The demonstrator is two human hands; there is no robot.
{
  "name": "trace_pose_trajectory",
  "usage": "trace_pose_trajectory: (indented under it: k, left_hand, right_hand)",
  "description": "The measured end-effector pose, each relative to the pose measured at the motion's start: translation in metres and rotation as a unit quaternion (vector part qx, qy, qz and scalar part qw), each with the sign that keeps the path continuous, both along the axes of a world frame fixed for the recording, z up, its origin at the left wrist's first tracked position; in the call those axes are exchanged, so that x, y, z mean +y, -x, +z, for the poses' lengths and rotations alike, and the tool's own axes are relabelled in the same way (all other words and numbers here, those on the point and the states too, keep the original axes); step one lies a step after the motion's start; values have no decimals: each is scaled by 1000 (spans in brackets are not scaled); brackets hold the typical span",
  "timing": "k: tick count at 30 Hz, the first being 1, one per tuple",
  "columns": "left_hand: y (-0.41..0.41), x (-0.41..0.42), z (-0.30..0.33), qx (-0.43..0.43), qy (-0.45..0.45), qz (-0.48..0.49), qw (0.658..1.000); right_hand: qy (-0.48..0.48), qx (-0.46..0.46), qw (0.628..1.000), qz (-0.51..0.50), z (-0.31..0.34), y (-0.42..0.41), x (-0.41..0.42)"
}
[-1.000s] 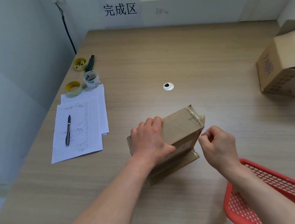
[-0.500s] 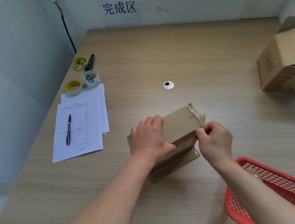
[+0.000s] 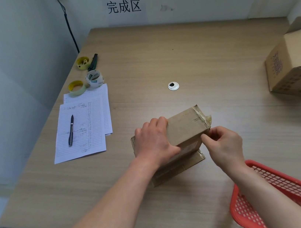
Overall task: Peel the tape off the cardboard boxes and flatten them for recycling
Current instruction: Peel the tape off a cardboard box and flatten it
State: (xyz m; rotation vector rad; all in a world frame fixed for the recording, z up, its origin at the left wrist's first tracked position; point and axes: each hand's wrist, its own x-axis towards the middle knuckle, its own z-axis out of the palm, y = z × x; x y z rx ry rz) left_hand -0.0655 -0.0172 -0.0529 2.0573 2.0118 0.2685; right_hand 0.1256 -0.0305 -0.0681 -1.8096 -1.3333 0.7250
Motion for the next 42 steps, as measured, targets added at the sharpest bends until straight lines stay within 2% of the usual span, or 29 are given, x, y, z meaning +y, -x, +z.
trace_pose_trajectory:
  k: [4,11,13,18,22,27,30,34,38,42]
  left_hand:
    - [0,-1,0,1,-1,0,1000]
    - [1,-1,0,0,4,-2,1000]
    - [1,-1,0,1,4,-4,1000]
    - [1,-1,0,3,3,-7,1000]
    - [2,-2,1,-3,4,-13,1000]
    - [14,-3,2,-12,14,-61,998]
    - [28,-3,4,-11,29,-95,995]
    - [37,2,6,-11,39,-126,991]
    - [35,0,4,-10,21,-136,990]
    - [34,1,1,-14,5,-132,991]
  right_hand:
    - [-12,7,1000,5,-5,-1,1]
    - [24,15,999,31,3,-17,17]
    - [23,50,998,19,9,-24,24]
    - [5,209,976,-51,21,-22,43]
    - [7,261,965,2,18,-13,49]
    - [-31,109,988,101,12,-16,44]
    - [-31,75,984,157,17,-26,45]
    - [41,84,971,221,27,-32,57]
    - [73,105,970,208,25,-30,64]
    - [82,175,967,165,13,-32,60]
